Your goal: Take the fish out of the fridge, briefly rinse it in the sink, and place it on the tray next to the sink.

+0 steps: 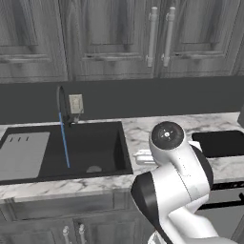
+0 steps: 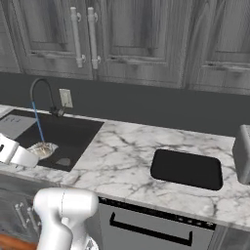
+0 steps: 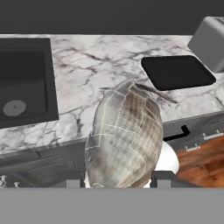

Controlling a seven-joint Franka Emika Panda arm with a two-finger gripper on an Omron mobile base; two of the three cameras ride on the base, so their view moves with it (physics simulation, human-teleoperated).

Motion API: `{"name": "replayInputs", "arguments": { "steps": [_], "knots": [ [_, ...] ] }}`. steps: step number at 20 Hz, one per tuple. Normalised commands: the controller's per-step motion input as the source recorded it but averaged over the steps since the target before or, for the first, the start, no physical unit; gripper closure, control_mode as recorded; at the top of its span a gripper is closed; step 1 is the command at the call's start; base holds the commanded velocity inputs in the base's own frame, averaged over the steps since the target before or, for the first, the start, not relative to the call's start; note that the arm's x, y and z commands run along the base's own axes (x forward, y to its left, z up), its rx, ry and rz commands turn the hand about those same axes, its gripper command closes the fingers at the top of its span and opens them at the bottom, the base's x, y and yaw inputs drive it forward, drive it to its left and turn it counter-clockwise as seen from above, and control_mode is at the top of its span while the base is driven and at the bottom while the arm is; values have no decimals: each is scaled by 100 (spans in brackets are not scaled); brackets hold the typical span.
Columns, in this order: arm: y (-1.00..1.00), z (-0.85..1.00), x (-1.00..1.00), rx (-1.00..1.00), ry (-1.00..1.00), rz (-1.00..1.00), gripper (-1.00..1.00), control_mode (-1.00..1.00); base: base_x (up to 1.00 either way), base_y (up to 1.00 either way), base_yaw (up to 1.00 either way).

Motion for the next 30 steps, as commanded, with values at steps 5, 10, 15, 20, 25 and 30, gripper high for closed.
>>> {"name": "replayInputs", "arguments": {
  "steps": [5, 10, 15, 20, 25, 30],
  "knots": [
    [0, 0, 0, 0, 0, 0, 100, 100, 5, 45, -28],
    [0, 0, 0, 0, 0, 0, 100, 100, 3, 12, -25],
    [0, 0, 0, 0, 0, 0, 100, 100, 0, 0, -6],
    [0, 0, 1, 1, 2, 9, 100, -100, 0, 0, 0],
    [0, -1, 0, 15, 30, 49, 100, -100, 0, 0, 0],
    [10, -17, -1, 13, 25, 61, 100, -100, 0, 0, 0]
  ]
}}
